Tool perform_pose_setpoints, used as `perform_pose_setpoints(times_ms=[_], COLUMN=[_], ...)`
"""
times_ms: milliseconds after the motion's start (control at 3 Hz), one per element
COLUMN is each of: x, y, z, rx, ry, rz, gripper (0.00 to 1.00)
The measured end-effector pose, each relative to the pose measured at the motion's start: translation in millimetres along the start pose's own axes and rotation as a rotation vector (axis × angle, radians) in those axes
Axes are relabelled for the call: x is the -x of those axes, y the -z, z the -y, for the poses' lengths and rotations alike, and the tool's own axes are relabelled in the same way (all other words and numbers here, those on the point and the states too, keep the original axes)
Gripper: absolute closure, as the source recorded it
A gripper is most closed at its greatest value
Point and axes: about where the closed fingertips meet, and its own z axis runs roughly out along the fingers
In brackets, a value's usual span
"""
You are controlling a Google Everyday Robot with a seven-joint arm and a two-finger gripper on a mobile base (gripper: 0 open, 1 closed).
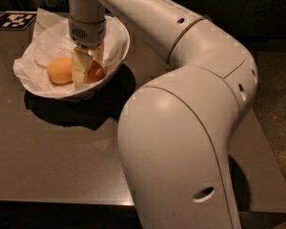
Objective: Pick orange from white bowl
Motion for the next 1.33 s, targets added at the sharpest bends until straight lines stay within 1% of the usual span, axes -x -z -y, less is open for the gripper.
perform_pose_setpoints(times_ms=[333,667,1333], x=[-1.2,-1.2,-1.2], y=[-5.8,-6.0,-6.0], z=[-0.1,-0.1,-0.1], rx=[0.011,0.011,0.011], ry=[-0.004,-0.004,-0.004], rz=[-0.010,-0.010,-0.010], gripper=[0.27,0.45,0.92])
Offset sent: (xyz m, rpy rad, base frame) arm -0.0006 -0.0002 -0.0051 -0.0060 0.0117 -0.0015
